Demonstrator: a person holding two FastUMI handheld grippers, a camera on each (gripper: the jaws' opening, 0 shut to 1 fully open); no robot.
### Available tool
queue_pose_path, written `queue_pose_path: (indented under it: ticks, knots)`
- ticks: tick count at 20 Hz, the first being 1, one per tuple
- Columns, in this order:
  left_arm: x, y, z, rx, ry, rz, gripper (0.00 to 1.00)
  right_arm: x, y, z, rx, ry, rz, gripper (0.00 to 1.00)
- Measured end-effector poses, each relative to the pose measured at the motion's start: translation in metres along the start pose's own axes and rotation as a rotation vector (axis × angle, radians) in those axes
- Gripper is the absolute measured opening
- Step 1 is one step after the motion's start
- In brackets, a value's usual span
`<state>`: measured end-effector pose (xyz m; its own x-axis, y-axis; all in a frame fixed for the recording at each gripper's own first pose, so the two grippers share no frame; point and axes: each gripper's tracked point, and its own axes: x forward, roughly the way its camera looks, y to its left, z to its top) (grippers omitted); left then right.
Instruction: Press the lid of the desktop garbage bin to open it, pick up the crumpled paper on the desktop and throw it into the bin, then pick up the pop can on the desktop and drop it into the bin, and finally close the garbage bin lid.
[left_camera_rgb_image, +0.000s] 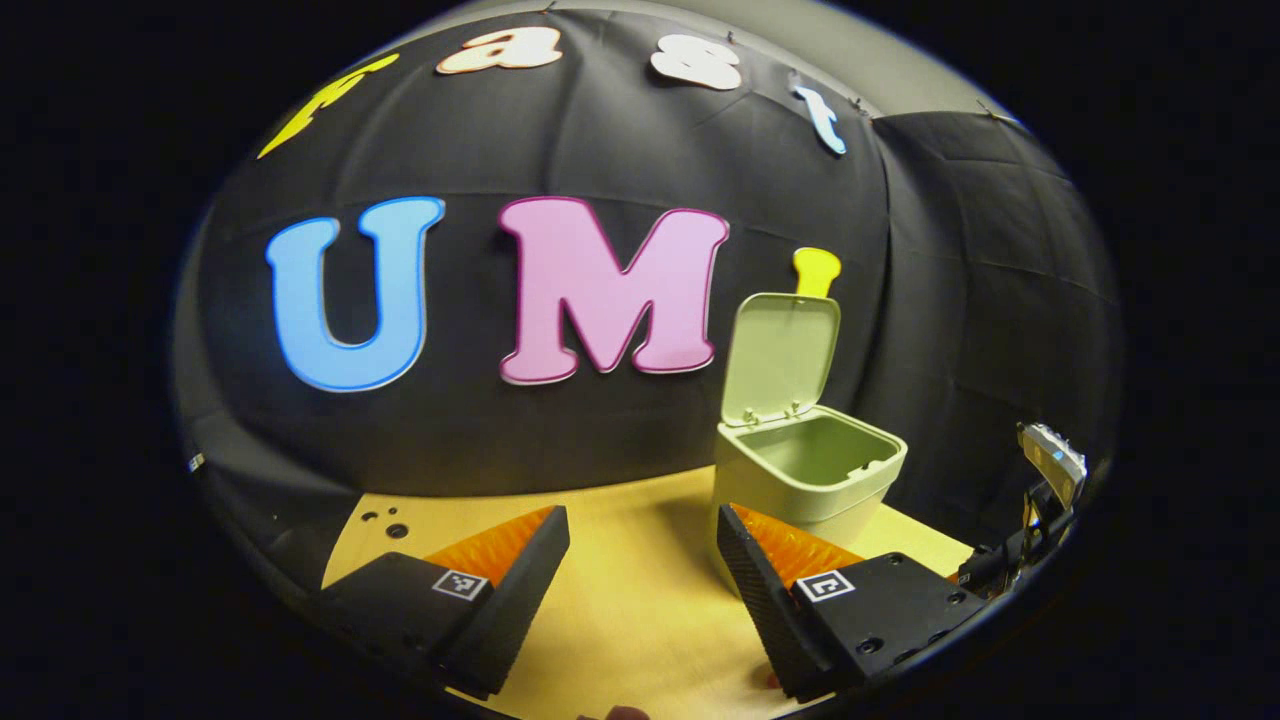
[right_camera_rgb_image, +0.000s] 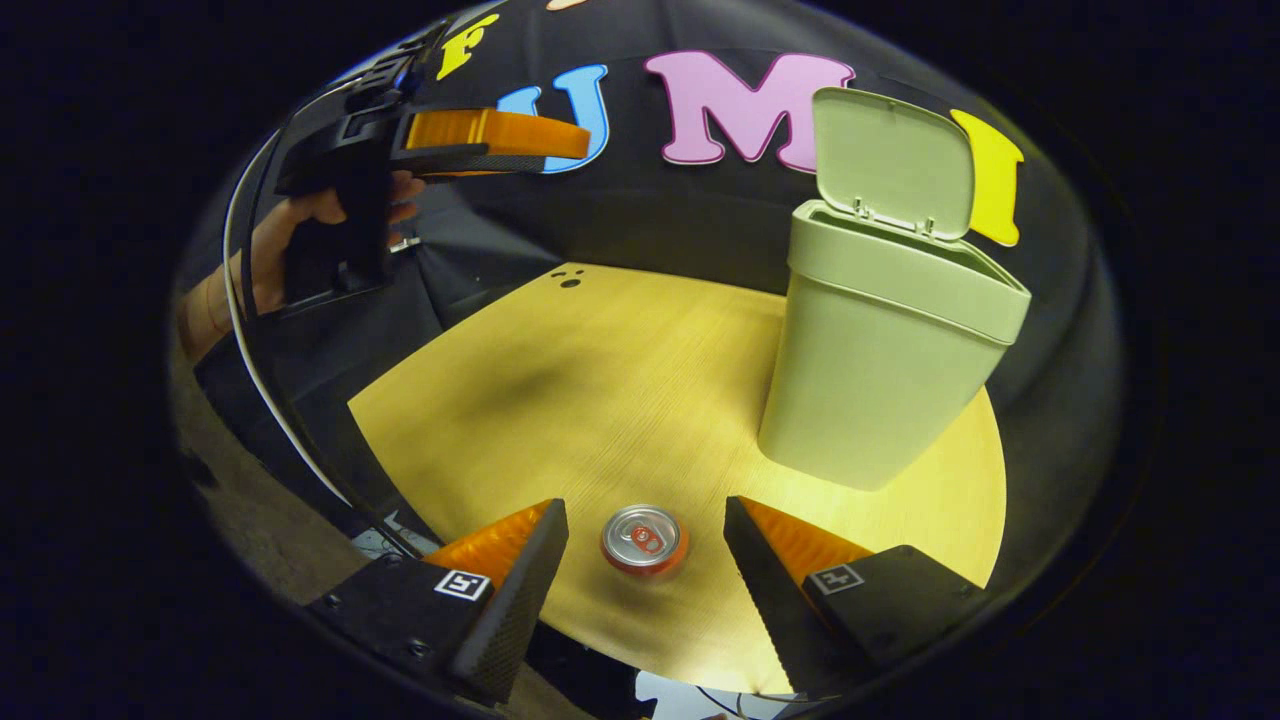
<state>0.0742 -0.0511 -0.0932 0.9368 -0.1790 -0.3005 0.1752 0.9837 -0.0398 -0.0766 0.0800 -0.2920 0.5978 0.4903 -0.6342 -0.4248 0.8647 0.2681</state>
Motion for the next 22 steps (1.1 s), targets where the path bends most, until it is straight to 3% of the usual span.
queue_pose_path:
  ticks: [13, 22]
  knots:
    - [-0.063, 0.072, -0.06, -0.1, 0.082, 0.182, 0.96, 0.046, 0.003, -0.037, -0.07, 0.142, 0.029, 0.99]
    - [-0.076, 0.076, -0.077, -0.148, 0.112, 0.214, 0.96, 0.068, 0.003, -0.058, -0.075, 0.209, 0.04, 0.99]
